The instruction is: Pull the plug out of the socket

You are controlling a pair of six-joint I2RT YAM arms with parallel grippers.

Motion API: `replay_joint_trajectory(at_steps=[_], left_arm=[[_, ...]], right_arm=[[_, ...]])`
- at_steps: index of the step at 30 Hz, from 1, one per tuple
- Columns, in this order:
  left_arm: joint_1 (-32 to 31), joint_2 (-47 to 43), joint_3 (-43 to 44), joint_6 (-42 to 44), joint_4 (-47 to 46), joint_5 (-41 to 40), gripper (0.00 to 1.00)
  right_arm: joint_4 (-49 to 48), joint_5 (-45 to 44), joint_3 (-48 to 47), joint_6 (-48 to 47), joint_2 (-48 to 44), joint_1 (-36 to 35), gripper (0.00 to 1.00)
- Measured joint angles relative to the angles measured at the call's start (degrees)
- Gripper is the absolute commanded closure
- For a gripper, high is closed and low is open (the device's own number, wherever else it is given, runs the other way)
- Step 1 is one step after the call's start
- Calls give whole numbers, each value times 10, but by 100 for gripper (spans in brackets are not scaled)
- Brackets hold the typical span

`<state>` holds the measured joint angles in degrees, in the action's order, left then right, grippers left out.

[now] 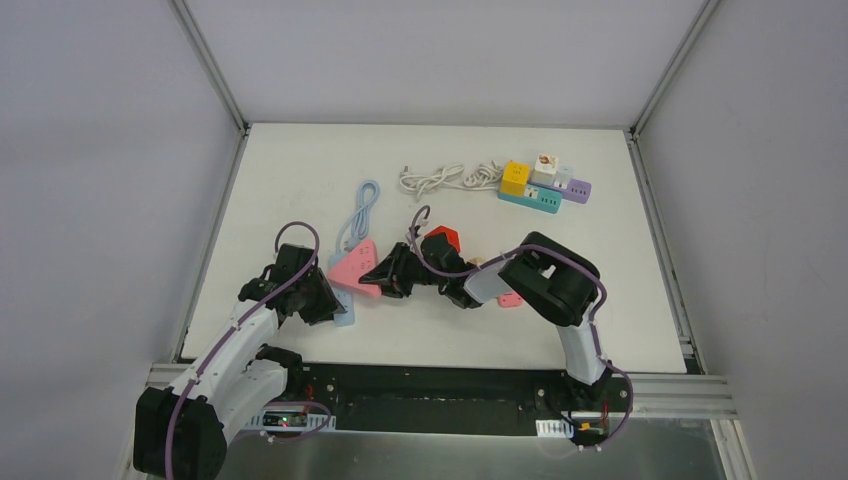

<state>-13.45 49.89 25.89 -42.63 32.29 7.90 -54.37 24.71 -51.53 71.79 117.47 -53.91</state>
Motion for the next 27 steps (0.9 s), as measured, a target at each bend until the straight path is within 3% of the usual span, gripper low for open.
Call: replay_joint_trajectory(at_steps=[13, 22, 27], left_arm=[[0, 6, 0, 0, -8, 6, 71], [0, 7, -1, -2, -12, 6, 71], [0, 7, -1, -3, -15, 6, 71]], right_arm=[[-54, -9, 30, -41, -2, 0, 100], [89, -17, -15, -24, -35, 1, 100], [92, -12, -18, -22, -36, 4, 100]])
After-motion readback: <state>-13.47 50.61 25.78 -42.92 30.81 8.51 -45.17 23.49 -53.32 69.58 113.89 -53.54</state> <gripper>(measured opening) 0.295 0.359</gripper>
